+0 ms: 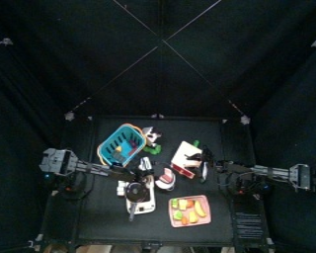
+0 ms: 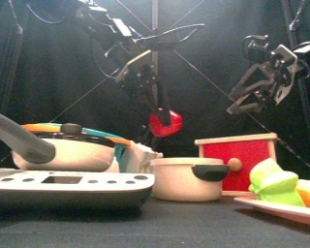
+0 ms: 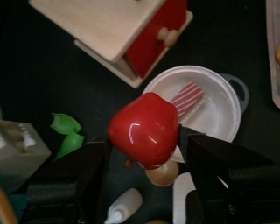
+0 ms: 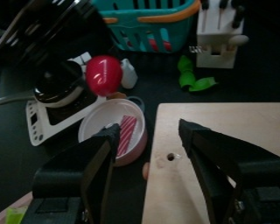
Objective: Place apple in pot
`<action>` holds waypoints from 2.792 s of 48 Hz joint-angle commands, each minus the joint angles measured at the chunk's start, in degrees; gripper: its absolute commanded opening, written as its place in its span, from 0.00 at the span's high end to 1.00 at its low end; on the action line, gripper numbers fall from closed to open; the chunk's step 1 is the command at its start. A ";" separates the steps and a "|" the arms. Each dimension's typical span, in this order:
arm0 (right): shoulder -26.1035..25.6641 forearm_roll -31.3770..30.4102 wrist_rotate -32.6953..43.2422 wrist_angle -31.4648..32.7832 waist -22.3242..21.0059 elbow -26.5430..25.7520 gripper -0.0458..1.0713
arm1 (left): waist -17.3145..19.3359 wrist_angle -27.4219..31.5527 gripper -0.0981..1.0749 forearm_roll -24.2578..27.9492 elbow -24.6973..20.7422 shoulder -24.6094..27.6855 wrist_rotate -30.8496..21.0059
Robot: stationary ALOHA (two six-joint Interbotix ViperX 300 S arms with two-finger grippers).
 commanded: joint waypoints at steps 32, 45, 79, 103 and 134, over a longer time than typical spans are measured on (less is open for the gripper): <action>0.44 2.20 0.00 -0.97 -1.49 -1.23 0.16 | -3.43 4.48 0.23 -4.75 -6.42 6.77 0.18; 0.53 3.08 0.00 -1.49 -1.58 -1.85 0.16 | -3.25 0.97 0.23 -5.19 -6.06 7.21 0.18; 0.97 3.08 -0.09 -1.93 -1.49 -2.02 0.16 | -2.46 -2.55 0.16 -8.79 -5.54 7.29 0.00; 2.55 2.90 -0.09 -2.81 -1.49 -2.72 0.16 | -0.79 -1.85 0.04 -8.88 -4.75 7.47 0.18; 4.75 2.81 -0.18 -2.81 -1.58 -3.87 0.16 | -0.70 -2.29 0.04 -8.61 -4.83 4.92 -0.62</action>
